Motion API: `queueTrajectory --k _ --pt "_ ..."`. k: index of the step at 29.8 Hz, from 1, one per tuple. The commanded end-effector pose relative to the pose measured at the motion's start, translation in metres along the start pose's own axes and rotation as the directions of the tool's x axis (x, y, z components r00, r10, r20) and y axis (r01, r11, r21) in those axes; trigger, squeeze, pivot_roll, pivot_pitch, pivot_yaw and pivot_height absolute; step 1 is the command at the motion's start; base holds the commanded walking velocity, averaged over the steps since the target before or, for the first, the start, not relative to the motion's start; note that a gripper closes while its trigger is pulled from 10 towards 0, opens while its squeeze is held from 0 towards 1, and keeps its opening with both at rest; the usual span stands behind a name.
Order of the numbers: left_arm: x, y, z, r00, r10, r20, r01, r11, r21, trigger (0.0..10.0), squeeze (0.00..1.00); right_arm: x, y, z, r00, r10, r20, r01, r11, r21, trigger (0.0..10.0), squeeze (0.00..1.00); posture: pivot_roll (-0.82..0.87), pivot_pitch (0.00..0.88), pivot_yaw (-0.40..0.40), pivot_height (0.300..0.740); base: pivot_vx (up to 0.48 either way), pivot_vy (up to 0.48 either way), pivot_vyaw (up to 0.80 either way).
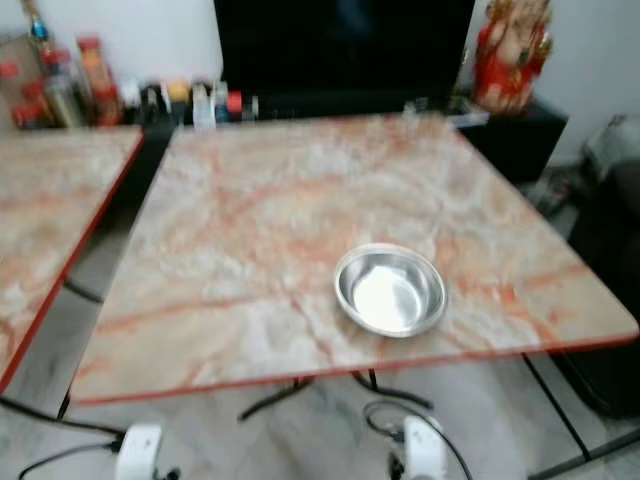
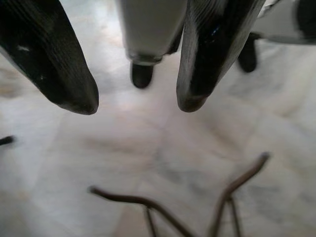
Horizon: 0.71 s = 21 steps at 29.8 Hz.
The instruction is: Setting the table
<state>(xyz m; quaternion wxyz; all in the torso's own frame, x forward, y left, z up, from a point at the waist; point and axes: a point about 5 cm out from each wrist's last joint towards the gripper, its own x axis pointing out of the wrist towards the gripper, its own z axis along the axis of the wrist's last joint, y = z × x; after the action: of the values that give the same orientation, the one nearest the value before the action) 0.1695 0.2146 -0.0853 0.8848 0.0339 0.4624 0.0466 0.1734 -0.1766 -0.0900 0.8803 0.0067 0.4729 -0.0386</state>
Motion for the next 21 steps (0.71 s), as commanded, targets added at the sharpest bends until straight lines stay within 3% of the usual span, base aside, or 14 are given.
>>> queueTrajectory --k 1,4,10,21 --pt "0.0018 -0.0066 0.0074 1.000 -0.016 0.014 0.016 1.000 -0.003 10.0 0.00 -0.0002 -0.0109 0.0020 1.000 -0.027 0.003 0.027 1.000 -0.011 10.0 0.00 0.00 0.000 0.026 0.740 0.000 0.480 0.00" --pt "0.0017 -0.0055 0.0071 1.000 -0.014 0.013 0.014 1.000 -0.002 10.0 0.00 -0.0002 -0.0095 0.0024 1.000 -0.017 0.010 0.017 1.000 -0.020 10.0 0.00 0.00 0.000 0.028 0.740 0.000 0.480 0.00" --pt "0.0016 -0.0050 0.0061 1.000 -0.013 0.010 0.013 1.000 -0.001 10.0 0.00 -0.0001 -0.0071 0.0019 1.000 -0.004 0.005 0.005 1.000 -0.018 10.0 0.00 0.01 0.000 0.028 0.740 0.000 0.480 0.73" --pt "0.0019 -0.0048 0.0074 1.000 -0.005 0.010 0.005 1.000 -0.017 10.0 0.00 0.0003 -0.0081 0.0046 1.000 -0.012 0.016 0.012 1.000 0.005 10.0 0.00 0.02 0.000 0.019 0.740 0.000 0.480 0.00"
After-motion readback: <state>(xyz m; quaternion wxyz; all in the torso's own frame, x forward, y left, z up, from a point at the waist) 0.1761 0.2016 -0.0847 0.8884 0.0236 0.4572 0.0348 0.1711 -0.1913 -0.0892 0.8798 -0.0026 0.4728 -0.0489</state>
